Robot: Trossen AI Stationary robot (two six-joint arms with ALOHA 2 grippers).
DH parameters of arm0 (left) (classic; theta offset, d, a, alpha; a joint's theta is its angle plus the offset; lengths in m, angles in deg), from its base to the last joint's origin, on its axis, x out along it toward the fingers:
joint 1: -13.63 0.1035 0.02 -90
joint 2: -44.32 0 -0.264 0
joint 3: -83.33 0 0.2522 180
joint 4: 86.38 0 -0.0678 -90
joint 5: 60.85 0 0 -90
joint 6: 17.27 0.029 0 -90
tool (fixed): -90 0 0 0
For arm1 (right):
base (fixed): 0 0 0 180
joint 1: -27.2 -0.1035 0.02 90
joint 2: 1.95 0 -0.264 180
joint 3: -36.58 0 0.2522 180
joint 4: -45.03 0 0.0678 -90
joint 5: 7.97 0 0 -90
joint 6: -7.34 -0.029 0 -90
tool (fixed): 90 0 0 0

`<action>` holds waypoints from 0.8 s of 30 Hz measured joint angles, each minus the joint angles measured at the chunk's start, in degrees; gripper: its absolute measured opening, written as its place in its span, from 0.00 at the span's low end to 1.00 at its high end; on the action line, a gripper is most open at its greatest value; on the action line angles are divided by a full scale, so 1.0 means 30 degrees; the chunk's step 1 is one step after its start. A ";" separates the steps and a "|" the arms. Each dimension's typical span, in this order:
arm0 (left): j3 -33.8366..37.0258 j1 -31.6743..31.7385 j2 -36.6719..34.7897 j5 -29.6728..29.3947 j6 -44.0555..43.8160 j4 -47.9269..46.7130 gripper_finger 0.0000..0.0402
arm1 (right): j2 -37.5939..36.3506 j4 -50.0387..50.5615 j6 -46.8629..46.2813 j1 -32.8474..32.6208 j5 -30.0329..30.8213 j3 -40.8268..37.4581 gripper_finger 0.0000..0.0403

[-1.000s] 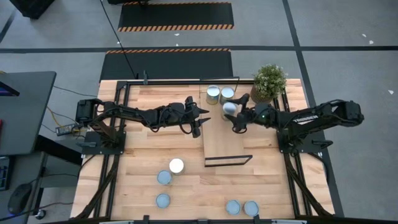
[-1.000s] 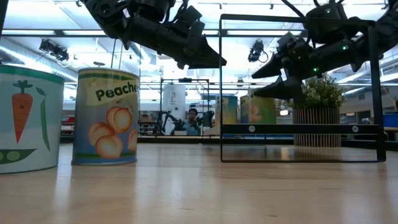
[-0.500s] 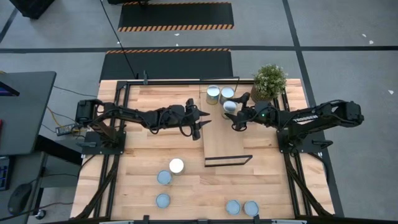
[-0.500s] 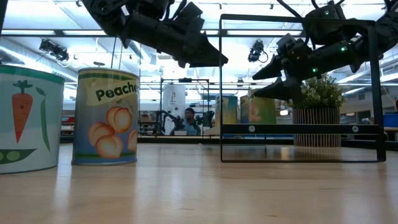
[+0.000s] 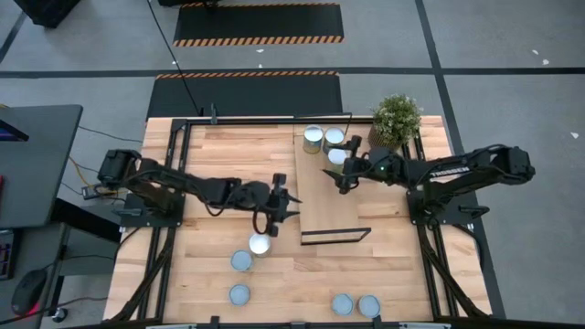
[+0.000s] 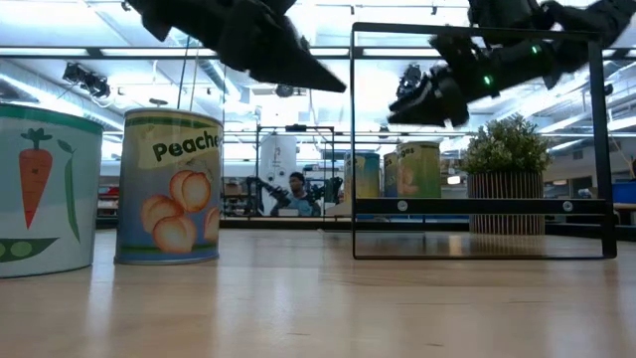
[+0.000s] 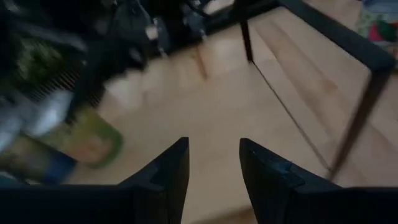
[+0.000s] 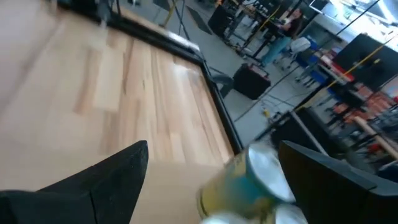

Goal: Pick and place cans onto a shelf
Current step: Put the canned peaches on the shelf

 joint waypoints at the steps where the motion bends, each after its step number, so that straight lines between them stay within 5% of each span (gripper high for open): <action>1: 0.0000 -0.0192 0.0000 -0.0030 -0.0686 -0.0559 0.37 | 0.0000 0.0424 -0.0400 -0.0158 0.0007 0.0461 0.91; 9: -0.1376 -0.0989 0.0010 -0.0015 -0.6751 -0.6554 0.37 | -0.0766 0.0696 -0.1359 -0.2022 -0.0998 0.2712 0.91; 15: -0.2717 -0.2003 0.0015 0.0412 -0.9109 -0.9846 0.37 | -0.2883 0.1147 -0.1320 -0.3725 0.0136 0.2779 0.91; 24: -0.3995 -0.4369 0.0019 0.0151 -1.2746 -1.1959 0.37 | -0.6966 0.6265 -0.3079 -0.5882 0.0709 0.2779 0.91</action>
